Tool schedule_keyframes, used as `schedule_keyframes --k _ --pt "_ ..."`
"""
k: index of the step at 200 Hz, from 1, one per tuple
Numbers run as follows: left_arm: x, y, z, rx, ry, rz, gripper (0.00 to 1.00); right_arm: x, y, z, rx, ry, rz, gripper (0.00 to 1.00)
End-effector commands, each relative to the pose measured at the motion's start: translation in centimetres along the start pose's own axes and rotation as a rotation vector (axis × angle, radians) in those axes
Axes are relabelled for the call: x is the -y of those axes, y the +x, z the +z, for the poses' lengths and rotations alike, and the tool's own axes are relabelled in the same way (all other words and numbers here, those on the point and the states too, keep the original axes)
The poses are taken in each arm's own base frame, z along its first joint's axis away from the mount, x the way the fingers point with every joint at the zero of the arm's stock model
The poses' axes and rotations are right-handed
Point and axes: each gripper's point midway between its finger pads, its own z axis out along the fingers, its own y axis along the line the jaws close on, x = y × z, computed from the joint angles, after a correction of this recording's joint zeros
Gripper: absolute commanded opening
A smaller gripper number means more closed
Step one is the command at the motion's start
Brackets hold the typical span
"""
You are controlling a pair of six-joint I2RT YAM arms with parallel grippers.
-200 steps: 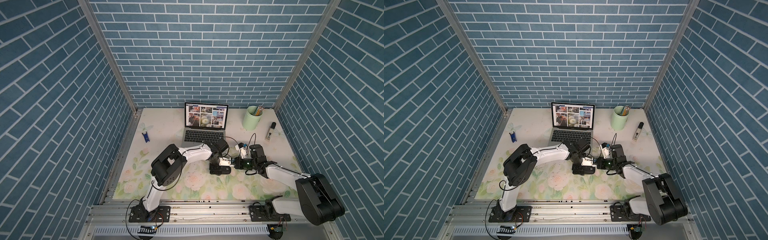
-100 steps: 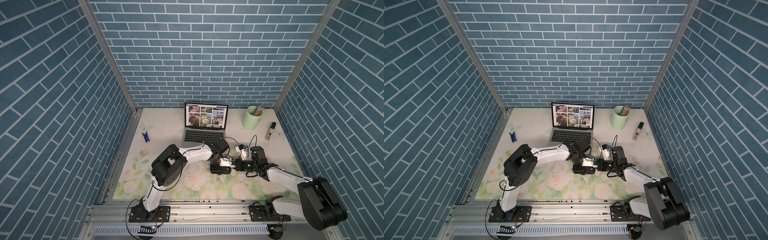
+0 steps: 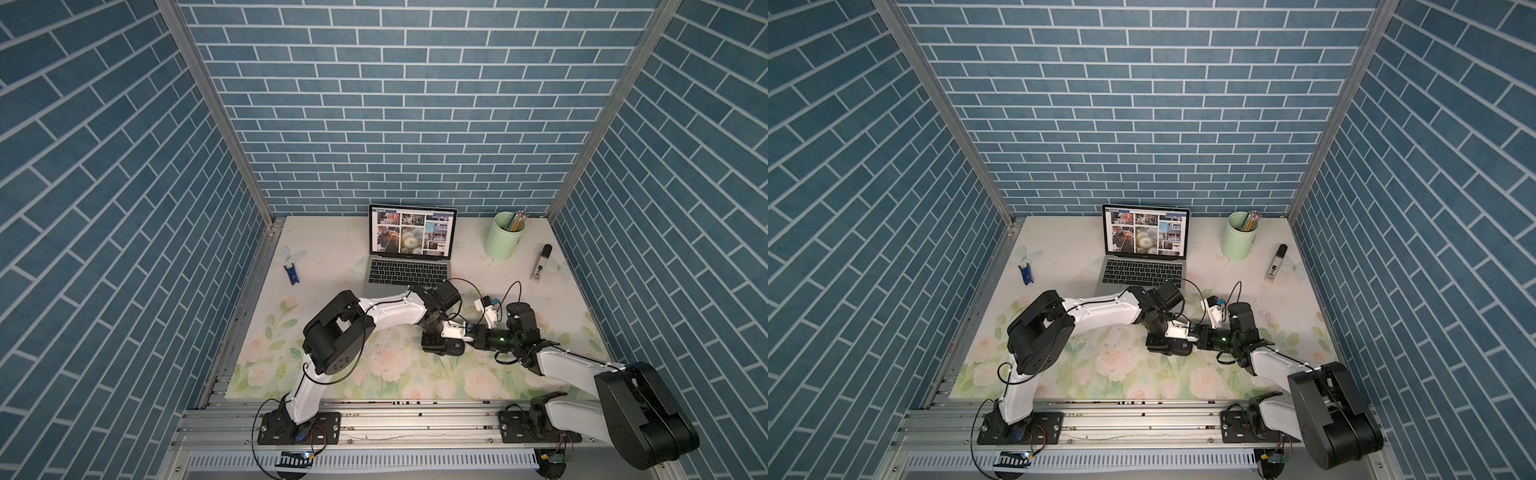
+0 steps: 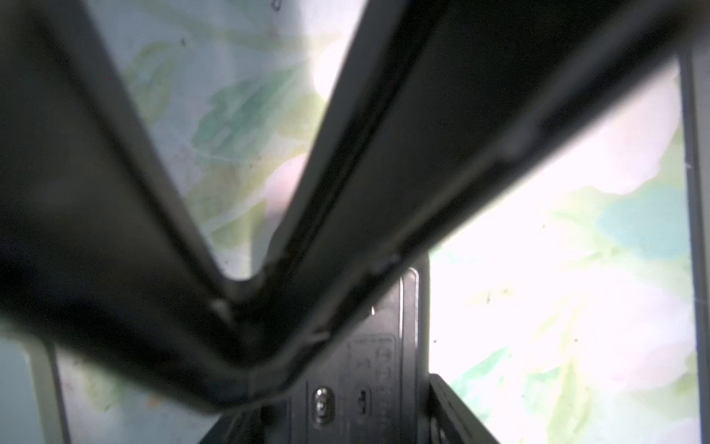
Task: Remove the wireless mouse receiver from the laptop
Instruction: Insert the USB plug into the mouse.
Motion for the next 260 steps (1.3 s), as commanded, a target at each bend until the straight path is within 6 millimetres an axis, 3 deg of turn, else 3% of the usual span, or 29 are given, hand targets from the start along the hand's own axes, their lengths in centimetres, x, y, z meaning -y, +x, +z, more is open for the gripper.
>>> schedule_keyframes --k 1,31,63,107,204,260 --pt "-1.3 0.7 0.3 0.007 -0.054 -0.069 0.64 -1.0 1.6 -0.7 -0.051 -0.079 0.038 0.0" --pt "-1.2 1.7 0.8 -0.018 -0.06 -0.084 0.62 -0.4 0.2 -1.7 -0.004 -0.049 0.039 0.0" --pt "-1.5 2.5 1.0 -0.038 -0.069 -0.105 0.61 -0.5 0.3 -1.8 -0.018 -0.046 0.033 0.0" --pt "-1.8 2.8 1.0 -0.048 -0.077 -0.125 0.61 0.0 1.1 -1.8 -0.027 -0.041 0.034 0.0" --pt "-1.6 3.1 1.3 -0.059 -0.064 -0.131 0.61 -0.1 -1.8 -0.9 -0.003 -0.046 0.005 0.0" --pt "-1.6 3.2 1.5 -0.06 -0.059 -0.133 0.6 0.1 -1.5 -0.8 -0.008 -0.042 0.012 0.0"
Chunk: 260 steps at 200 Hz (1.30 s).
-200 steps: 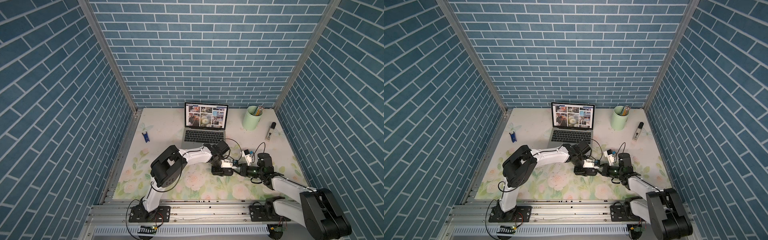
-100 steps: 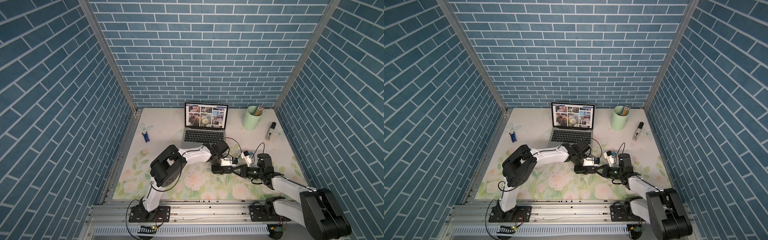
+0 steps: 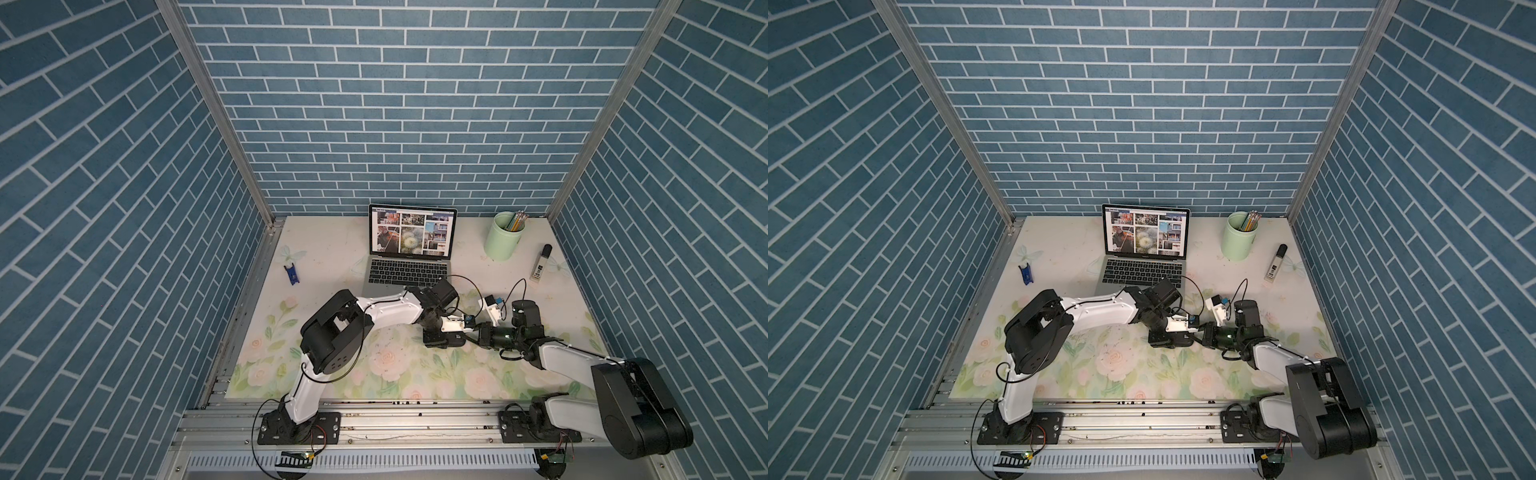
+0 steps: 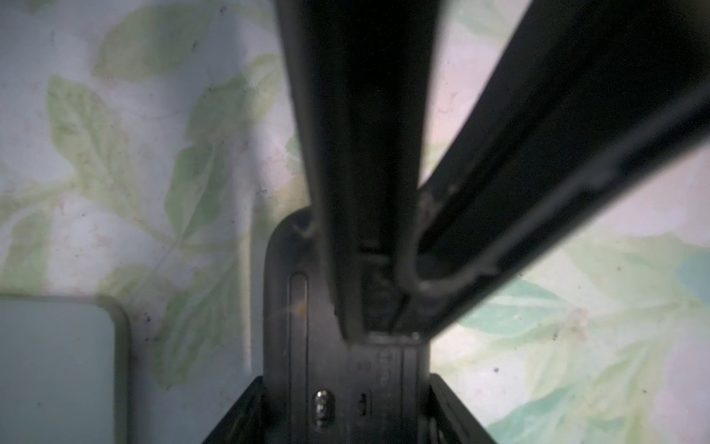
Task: Remove the wireless mouse receiver from the laptop
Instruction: Insert the USB plug into the mouse.
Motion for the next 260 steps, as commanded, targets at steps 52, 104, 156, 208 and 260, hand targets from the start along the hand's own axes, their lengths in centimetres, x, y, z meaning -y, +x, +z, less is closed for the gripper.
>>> schedule_keyframes --k 52,104,156,208,260 --pt "0.3 3.1 1.3 -0.1 0.022 -0.039 0.6 1.0 0.2 0.5 -0.01 0.006 -0.017 0.0" --pt "0.3 3.1 1.3 -0.106 0.026 -0.039 0.6 1.5 0.0 0.9 -0.018 0.012 -0.008 0.0" --pt "0.3 3.2 1.3 -0.108 0.027 -0.039 0.6 2.0 0.2 1.1 -0.024 0.02 0.003 0.0" --pt "0.3 3.3 1.2 -0.111 0.031 -0.044 0.6 2.9 1.0 1.2 -0.037 0.039 0.024 0.0" --pt "0.3 3.5 1.3 -0.114 0.034 -0.051 0.6 4.0 2.3 1.3 -0.054 0.058 0.054 0.0"
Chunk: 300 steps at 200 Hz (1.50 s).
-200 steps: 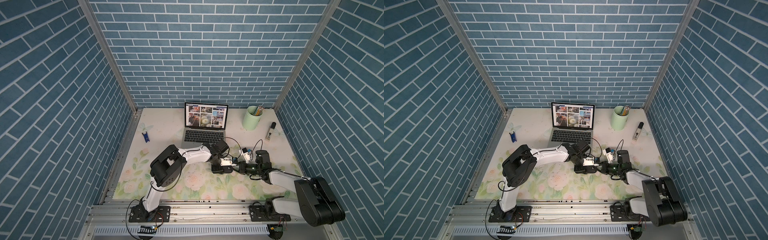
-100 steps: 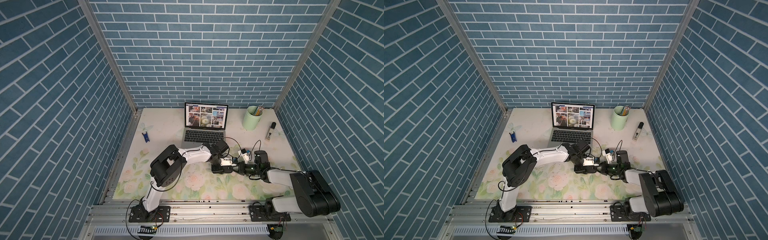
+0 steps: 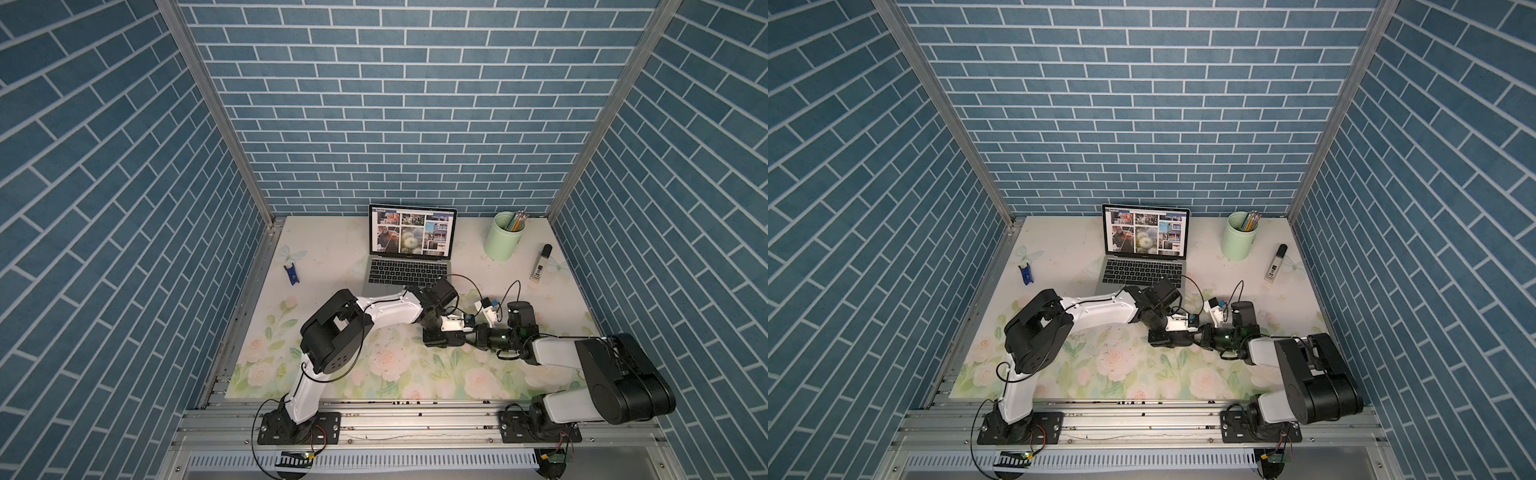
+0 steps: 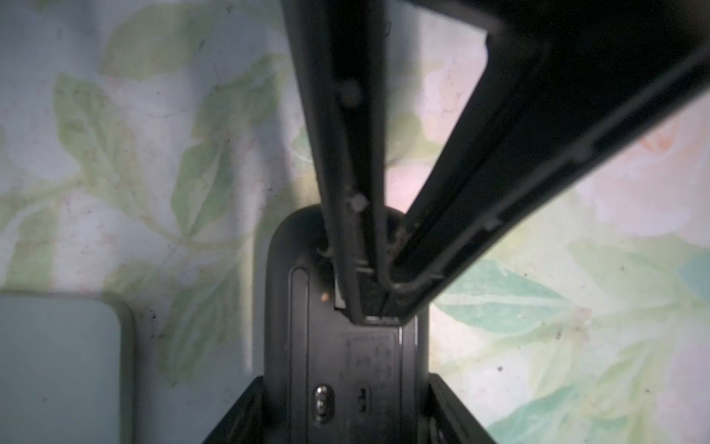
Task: Remove the wireless mouse receiver from the laptop
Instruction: Insert the USB plug into the mouse.
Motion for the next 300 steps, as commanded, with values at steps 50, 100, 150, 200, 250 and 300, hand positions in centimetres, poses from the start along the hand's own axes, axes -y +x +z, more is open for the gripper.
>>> schedule_keyframes --k 50,100,150,200,250,300 --pt "0.4 3.5 1.3 -0.113 0.037 -0.049 0.6 3.0 2.5 0.2 -0.035 0.083 0.041 0.0" --pt "0.6 3.8 1.3 -0.119 0.039 -0.053 0.6 2.4 1.6 0.2 -0.024 0.067 0.021 0.0" --pt "0.6 3.9 1.4 -0.121 0.041 -0.06 0.59 -1.2 -1.1 -0.8 0.021 0.022 -0.071 0.0" --pt "0.6 3.8 1.4 -0.118 0.041 -0.058 0.59 -1.2 -1.6 -0.8 0.02 0.04 -0.084 0.0" --pt "0.7 4.0 1.5 -0.12 0.047 -0.063 0.6 -0.3 -1.5 -0.1 0.004 0.035 -0.061 0.0" --pt "0.7 3.9 1.6 -0.119 0.05 -0.067 0.59 -0.2 -2.0 0.2 -0.002 0.029 -0.059 0.0"
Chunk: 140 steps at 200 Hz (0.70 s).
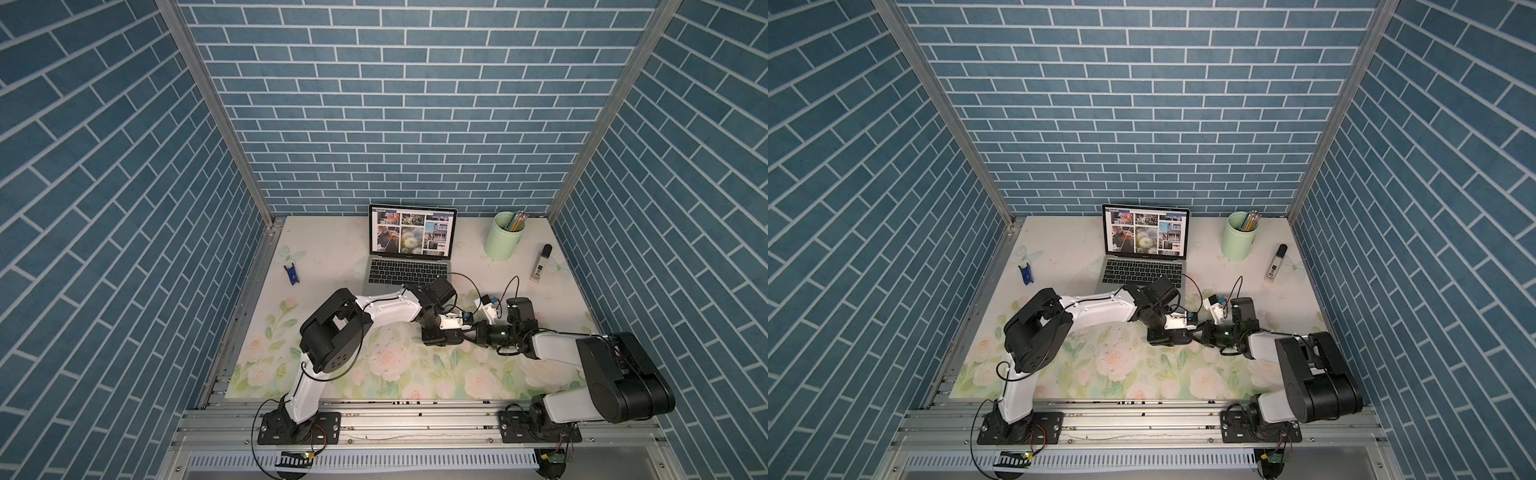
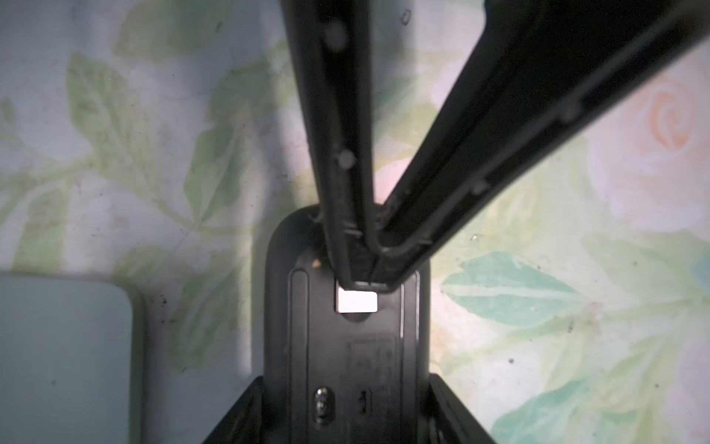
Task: Remove the wireless mouse receiver from the laptop
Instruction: Insert the USB plug into the mouse.
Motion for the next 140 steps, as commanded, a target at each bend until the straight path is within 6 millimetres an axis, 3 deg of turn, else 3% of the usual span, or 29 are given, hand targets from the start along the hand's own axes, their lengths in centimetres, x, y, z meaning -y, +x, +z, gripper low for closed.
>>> schedule_keyframes --k 1,89,140 --pt "1.0 3.6 1.8 -0.116 0.051 -0.046 0.59 -0.3 -1.1 0.2 0.014 -0.009 -0.054 0.0" --pt "0.9 3.8 1.9 -0.122 0.057 -0.05 0.59 0.2 -1.0 0.5 0.004 -0.008 -0.038 0.0" --pt "0.9 3.9 2.1 -0.124 0.062 -0.053 0.59 1.0 0.4 1.1 -0.022 0.007 -0.016 0.0"
